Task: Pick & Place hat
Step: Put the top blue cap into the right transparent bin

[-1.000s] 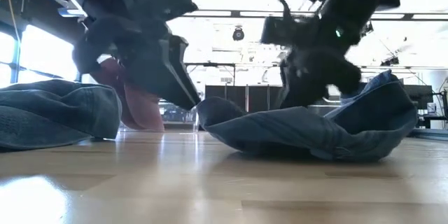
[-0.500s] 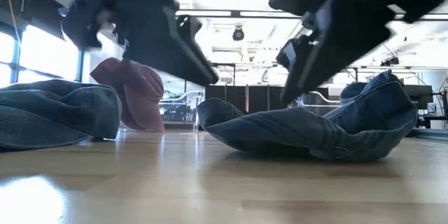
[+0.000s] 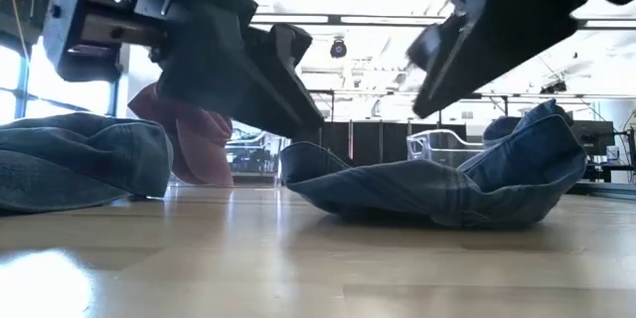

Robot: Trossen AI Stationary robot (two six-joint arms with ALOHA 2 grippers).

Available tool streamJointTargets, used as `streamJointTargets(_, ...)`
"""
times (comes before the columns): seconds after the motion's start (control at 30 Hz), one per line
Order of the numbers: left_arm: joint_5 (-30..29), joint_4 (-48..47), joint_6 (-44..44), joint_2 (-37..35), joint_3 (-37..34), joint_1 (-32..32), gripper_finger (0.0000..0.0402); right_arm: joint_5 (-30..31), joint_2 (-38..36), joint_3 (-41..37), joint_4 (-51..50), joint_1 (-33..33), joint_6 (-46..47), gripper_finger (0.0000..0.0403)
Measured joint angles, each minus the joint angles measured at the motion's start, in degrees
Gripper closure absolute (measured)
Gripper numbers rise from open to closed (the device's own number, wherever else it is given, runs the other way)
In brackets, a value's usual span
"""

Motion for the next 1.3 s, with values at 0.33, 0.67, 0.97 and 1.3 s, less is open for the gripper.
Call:
streamJointTargets(0.33,-1.0,0.7,15.4,4.6,0.9,0.0,0.0277,16.3,3.5,-0.2,-6.6,2.7,14.9,0.0321)
streamJointTargets(0.67,-19.1,0.2,24.2,8.4,1.9,-0.1,0.0222,9.4,7.9,-0.2,-2.3,0.0,8.9,0.0380)
streamJointTargets(0.97,-21.0,2.1,26.5,8.5,3.1,-1.3,0.0389,11.2,3.4,-0.2,-1.1,4.4,3.3,0.0400)
streamJointTargets(1.3,-27.3,1.1,27.6,8.5,7.7,-5.3,0.0398,9.7,7.2,-0.2,-2.4,5.8,13.2,0.0402)
